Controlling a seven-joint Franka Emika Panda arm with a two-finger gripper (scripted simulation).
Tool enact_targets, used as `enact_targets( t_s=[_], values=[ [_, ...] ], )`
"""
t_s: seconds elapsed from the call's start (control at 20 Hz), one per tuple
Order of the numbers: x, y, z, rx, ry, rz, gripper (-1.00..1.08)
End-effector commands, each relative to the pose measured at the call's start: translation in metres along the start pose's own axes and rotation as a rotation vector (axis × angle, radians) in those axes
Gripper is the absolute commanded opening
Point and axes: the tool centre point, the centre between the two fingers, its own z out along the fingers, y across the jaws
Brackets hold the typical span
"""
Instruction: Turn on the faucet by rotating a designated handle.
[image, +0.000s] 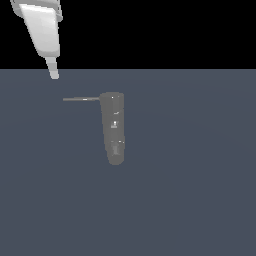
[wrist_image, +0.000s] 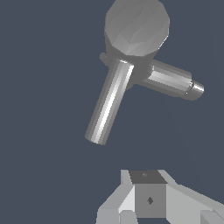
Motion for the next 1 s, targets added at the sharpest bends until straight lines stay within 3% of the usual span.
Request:
enact_targets(
  t_s=[0.0, 0.95],
  values=[
    [0.004, -0.011, 0.010, -0.002, 0.000, 0.044, -1.00],
    [0.041, -0.076, 0.073, -0.019, 0.000, 0.327, -1.00]
  ],
)
